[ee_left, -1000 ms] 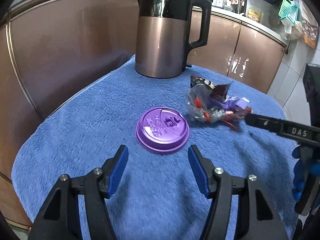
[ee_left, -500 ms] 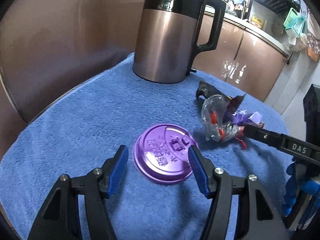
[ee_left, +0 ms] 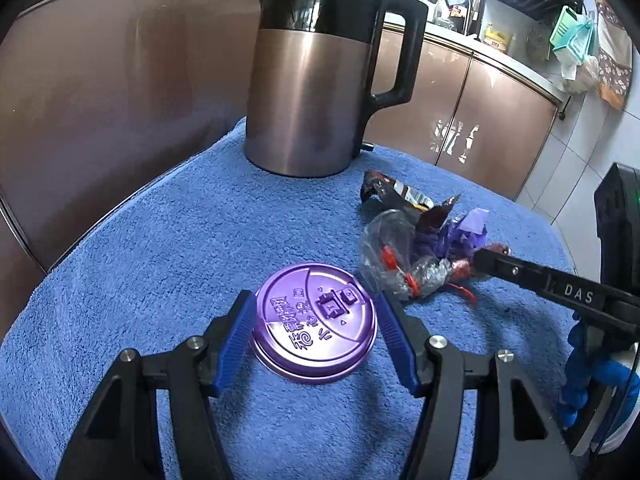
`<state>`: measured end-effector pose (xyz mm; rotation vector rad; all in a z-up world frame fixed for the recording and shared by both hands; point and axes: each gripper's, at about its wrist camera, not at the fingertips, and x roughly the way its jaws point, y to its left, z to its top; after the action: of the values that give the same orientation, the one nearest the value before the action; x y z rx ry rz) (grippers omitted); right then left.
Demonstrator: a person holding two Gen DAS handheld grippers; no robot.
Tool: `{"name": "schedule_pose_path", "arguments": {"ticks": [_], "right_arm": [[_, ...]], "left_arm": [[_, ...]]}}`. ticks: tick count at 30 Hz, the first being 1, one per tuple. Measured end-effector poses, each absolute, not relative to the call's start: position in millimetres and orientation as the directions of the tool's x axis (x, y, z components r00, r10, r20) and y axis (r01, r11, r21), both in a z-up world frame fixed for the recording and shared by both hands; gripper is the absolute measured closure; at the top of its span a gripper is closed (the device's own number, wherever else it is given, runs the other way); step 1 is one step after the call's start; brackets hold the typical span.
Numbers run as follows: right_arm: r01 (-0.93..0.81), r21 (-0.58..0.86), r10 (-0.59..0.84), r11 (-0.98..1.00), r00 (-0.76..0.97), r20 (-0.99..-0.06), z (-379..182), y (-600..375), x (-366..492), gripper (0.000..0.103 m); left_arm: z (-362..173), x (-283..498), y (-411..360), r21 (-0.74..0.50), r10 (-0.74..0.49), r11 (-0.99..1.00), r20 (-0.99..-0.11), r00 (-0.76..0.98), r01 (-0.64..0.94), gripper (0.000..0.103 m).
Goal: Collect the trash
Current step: 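Grasp the brown snack wrapper with left tool while right tool grasps clear plastic wrapper, then carry wrapper and plastic over the bin and open both tools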
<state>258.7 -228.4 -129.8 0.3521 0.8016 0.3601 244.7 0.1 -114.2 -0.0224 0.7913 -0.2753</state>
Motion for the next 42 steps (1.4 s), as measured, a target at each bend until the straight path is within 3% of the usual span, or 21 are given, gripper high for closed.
{"name": "schedule_pose_path", "arguments": {"ticks": [7,14,23,25,26,27,32,42], "right_arm": [[-0.192,0.440,0.448,0.877,0.657,-0.606,-120.1,-240.0,236.2,0.096],[-0.173,0.394,0.395,0.903,0.696,-0.599,-104.3,-262.2,201.0,0.096],[-0.143,0.389,0.366,0.910,0.714,-0.596,-98.2,-287.5,154.8,0.096],[-0.135,0.394,0.365,0.909,0.714,-0.597,-99.5,-292.1,146.4,0.096],[-0.133,0.395,0.365,0.909,0.714,-0.598,-100.1,-293.7,143.8,0.096],[-0.130,0.397,0.364,0.909,0.713,-0.599,-101.3,-295.7,139.4,0.096],[-0.118,0.412,0.364,0.904,0.716,-0.596,-101.9,-304.1,120.9,0.096],[-0.096,0.446,0.341,0.890,0.788,-0.512,-71.2,-338.5,61.1,0.096]], "left_arm": [[-104.8,251.7,-9.3,-0.118,-0.273,0.956,-0.692,0.668,0.268,0.043],[-95.9,287.5,-37.3,-0.246,-0.387,0.919,-0.711,0.588,0.307,0.043],[-135.8,351.5,-64.3,-0.380,-0.403,0.914,-0.800,0.445,0.146,0.045],[-140.5,355.2,-67.7,-0.404,-0.419,0.905,-0.798,0.433,0.129,0.060],[-142.4,357.2,-68.2,-0.417,-0.426,0.901,-0.798,0.426,0.120,0.080],[-145.0,358.1,-68.2,-0.434,-0.437,0.894,-0.798,0.416,0.107,0.090],[-132.6,342.8,-63.5,-0.448,-0.445,0.888,-0.776,0.447,0.107,0.100],[-29.1,274.4,-28.0,-0.361,-0.385,0.918,-0.703,0.598,0.167,0.100]]}}
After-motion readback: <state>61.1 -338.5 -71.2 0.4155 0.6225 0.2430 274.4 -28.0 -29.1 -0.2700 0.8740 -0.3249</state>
